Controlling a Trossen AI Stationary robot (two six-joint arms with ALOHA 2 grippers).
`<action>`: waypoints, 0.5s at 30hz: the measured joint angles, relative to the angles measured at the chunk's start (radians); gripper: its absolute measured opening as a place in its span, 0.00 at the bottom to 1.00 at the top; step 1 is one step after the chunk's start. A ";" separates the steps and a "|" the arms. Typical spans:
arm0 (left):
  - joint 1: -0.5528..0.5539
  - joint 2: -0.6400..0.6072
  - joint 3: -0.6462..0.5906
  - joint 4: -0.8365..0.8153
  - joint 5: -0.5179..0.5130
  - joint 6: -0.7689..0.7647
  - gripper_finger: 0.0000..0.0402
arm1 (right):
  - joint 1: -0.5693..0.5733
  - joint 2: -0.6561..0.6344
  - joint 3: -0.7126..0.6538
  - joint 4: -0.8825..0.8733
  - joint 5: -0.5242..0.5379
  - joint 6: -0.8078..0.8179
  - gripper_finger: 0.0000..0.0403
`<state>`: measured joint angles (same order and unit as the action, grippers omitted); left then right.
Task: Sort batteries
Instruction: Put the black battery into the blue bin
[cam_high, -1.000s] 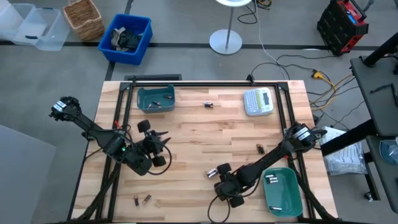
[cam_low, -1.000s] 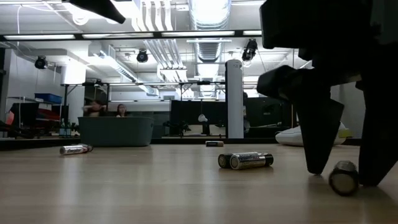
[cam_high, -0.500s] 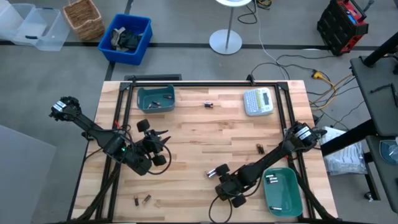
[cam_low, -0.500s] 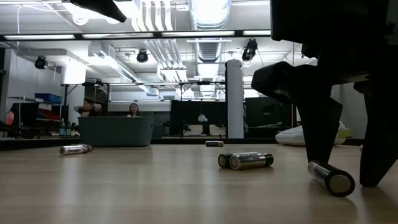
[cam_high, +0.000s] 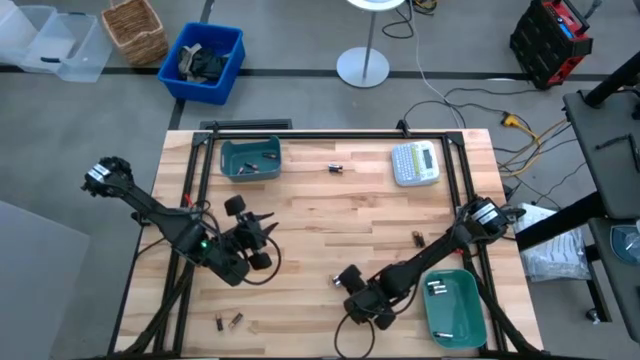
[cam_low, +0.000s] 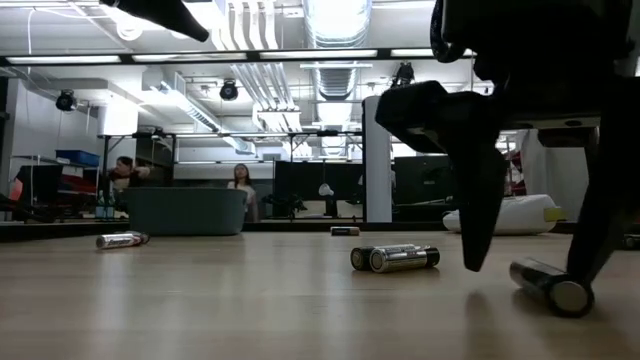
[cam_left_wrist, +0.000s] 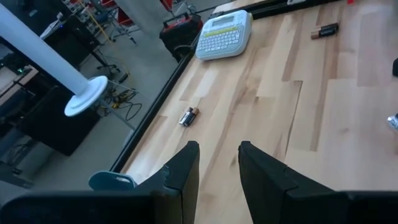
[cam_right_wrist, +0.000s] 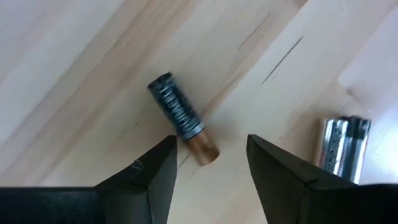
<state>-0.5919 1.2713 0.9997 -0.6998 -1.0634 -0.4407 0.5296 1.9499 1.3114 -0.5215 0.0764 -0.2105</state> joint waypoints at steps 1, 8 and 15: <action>0.000 0.003 0.000 0.001 0.000 0.007 0.23 | -0.002 0.000 0.002 0.002 0.002 -0.017 0.46; 0.000 0.011 0.008 0.003 0.000 0.017 0.23 | -0.005 0.001 0.003 0.017 0.000 -0.089 0.39; 0.000 0.010 0.015 0.004 0.000 0.017 0.23 | -0.006 0.039 0.015 0.020 -0.028 -0.105 0.28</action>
<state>-0.5919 1.2816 1.0145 -0.6961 -1.0630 -0.4239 0.5240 1.9887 1.3260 -0.5020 0.0483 -0.3152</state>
